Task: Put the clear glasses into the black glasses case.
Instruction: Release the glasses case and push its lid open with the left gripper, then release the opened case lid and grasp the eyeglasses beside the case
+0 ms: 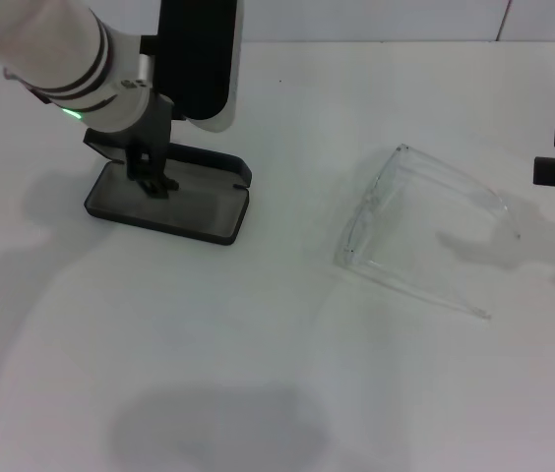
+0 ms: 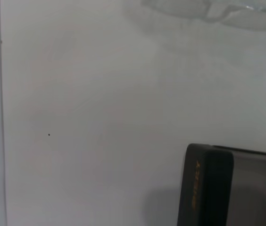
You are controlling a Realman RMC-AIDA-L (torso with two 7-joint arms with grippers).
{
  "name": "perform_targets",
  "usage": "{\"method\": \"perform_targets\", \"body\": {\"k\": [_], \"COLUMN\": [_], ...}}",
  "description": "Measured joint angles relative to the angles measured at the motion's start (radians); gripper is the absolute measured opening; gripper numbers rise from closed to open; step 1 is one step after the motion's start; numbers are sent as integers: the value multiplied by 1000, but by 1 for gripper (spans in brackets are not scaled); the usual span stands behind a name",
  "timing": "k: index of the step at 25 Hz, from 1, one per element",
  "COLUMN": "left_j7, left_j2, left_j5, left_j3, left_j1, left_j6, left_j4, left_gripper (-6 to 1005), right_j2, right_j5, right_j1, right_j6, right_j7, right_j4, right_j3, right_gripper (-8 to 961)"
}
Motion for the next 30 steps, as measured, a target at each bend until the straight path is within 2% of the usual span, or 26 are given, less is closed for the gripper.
{"method": "perform_targets", "body": {"k": [9,14,25,30], "left_j7": [3,-4,-7,-24], "left_j2": [13,17,15,10], "left_j5": [2,3,3,2], "left_j3": [34,45,45,33], "left_j1": [-21,-23,-22,-18], "left_j6": [-1,3,12,48], "left_j4": [-28,-28,-22,26], "left_gripper": [837,616,202,201], "right_j2": [-14,-21,-22,-27], "right_j5": [26,34,35,34], "right_j1": [-7,0,1,4], "right_j6": [-3,-4,4,4], "right_j7": [-24,-34,-37,-38], "right_j4": [46,66,66,55], "right_j3": [25,26,27,24], "right_gripper": [868,868,869,869]}}
